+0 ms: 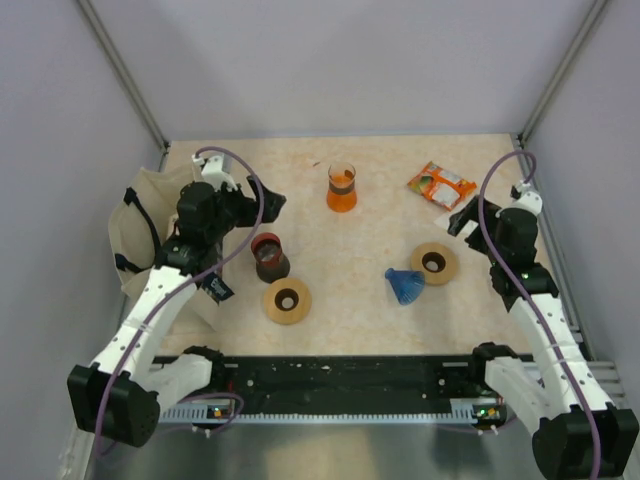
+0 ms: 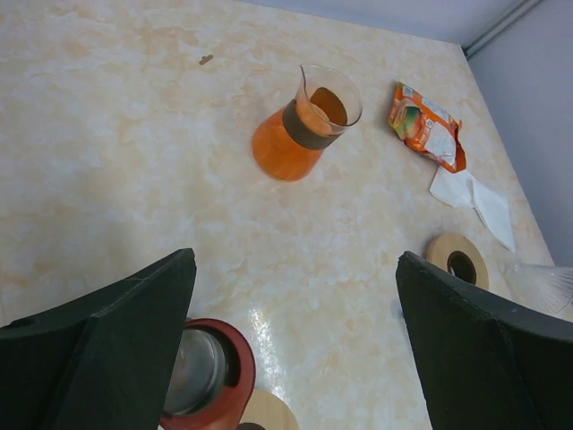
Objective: Place the coffee filter in the dripper
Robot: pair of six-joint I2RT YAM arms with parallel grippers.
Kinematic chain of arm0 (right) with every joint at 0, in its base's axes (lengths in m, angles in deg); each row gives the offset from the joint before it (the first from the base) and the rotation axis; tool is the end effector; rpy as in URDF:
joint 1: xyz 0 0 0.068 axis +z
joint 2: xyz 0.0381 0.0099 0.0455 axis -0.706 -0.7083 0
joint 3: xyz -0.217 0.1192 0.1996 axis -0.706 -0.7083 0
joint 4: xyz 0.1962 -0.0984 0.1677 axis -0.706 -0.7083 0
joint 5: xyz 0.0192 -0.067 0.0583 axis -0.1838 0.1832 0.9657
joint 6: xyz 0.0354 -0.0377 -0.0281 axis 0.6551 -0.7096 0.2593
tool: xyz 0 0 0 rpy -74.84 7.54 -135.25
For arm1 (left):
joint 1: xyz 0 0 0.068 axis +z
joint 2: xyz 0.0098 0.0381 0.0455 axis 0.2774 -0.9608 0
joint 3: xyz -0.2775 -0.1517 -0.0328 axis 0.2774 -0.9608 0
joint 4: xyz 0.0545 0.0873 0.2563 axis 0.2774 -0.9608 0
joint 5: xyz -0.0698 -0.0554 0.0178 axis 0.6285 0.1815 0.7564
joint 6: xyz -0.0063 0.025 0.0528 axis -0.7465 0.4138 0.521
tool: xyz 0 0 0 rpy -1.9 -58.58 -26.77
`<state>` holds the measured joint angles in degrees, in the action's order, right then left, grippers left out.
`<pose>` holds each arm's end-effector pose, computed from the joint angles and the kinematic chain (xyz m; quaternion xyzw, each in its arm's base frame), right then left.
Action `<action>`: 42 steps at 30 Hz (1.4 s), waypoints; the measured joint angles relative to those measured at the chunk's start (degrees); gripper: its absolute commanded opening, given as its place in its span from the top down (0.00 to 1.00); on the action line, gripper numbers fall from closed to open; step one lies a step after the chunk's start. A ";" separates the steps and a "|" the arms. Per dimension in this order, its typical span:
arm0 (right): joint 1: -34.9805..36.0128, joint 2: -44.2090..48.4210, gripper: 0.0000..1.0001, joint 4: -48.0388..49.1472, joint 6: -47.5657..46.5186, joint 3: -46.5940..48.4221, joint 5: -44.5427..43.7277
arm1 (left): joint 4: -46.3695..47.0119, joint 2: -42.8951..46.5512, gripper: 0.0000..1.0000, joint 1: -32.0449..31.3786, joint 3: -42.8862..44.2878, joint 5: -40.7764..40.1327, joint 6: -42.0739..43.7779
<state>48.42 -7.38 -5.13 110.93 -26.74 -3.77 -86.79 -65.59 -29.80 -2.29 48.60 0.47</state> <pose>0.1824 0.0067 0.3162 0.2068 0.8131 0.1051 0.5339 0.2315 -0.0650 0.3756 -0.0250 0.7941 -0.2787 0.5396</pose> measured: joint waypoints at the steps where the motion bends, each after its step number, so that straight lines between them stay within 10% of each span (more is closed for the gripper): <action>1: 0.00 0.00 0.01 0.02 0.00 0.00 -0.28 | 0.55 -0.02 0.01 -0.37 -0.07 0.20 0.24; 16: 0.00 -5.64 0.02 -2.03 2.75 -4.63 -4.33 | 9.25 0.15 0.01 -0.72 -7.30 1.90 0.79; 42: -0.02 -23.12 0.40 7.52 11.04 -10.51 2.45 | 10.60 5.68 0.01 -0.72 -11.41 2.60 0.81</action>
<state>48.39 -30.50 2.39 121.97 -37.25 -1.32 -76.19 -59.91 -30.52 -13.70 51.20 1.28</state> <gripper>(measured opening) 0.632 0.987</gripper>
